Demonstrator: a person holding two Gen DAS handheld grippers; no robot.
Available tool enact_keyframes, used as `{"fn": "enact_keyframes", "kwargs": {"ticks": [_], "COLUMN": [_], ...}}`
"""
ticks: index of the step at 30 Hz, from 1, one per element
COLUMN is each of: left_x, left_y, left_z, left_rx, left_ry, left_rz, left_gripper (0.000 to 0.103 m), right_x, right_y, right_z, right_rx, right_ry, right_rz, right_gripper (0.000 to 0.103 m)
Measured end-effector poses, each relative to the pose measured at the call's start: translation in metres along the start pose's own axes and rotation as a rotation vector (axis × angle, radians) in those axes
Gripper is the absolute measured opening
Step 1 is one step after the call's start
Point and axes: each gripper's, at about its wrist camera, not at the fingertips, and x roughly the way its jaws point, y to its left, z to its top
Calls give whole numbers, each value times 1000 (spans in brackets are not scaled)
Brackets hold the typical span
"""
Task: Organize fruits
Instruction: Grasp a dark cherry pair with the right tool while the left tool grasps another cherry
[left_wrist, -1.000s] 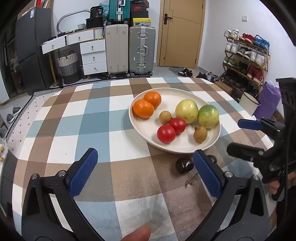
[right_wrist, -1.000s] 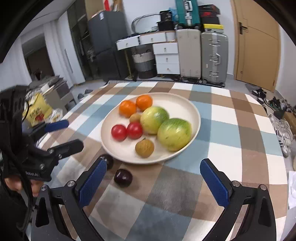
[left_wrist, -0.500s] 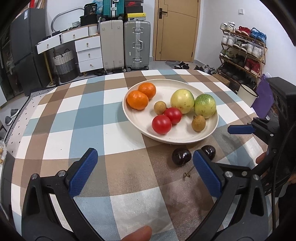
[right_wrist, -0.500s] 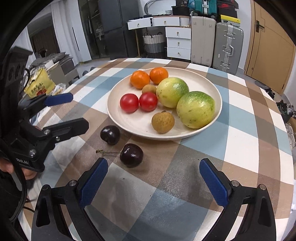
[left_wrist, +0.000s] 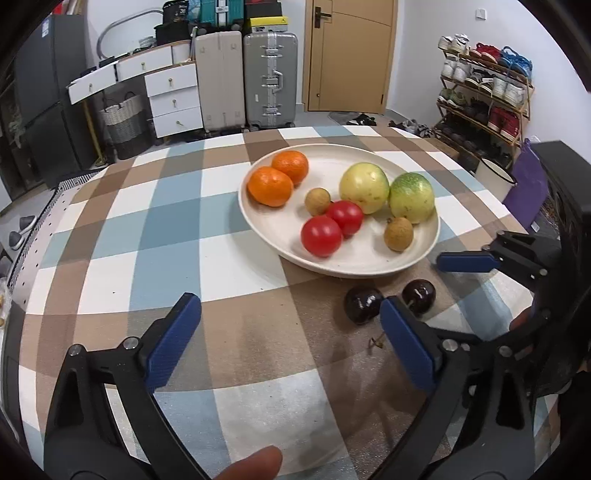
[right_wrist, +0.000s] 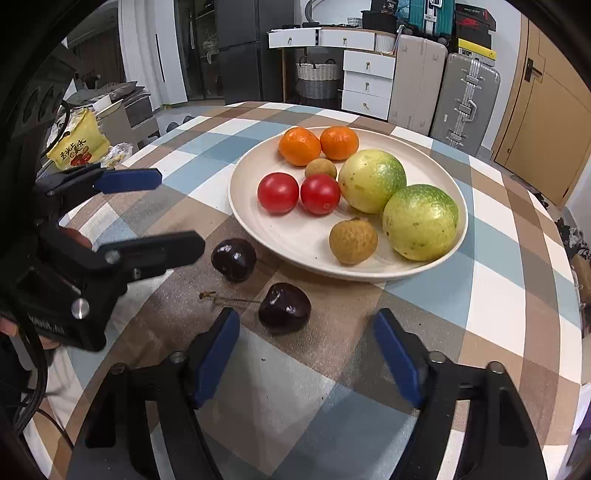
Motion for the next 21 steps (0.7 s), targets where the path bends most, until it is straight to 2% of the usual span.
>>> {"fn": "enact_keyframes", "kwargs": {"ticks": [2,10,18,21], "left_x": [1,2,4,8], "left_y": [-1,-1,-1,-2], "left_z": [0,-1,-1,-3], "left_rx": [5,5,16,25], "left_ry": [3,-2,12,38], "left_rz": [4,5,0,-31], "left_gripper": [98,97,96,95], "right_x": [-1,-5,-20,-32], "right_y": [1,1,-5,-11], "right_z": [1,0,1,2], "right_rx": [-4,-22,-9,20], "right_ry": [-10,-26,-82,-124], "right_rz": [1,30,68,85], "right_gripper": [55,27,26,26]}}
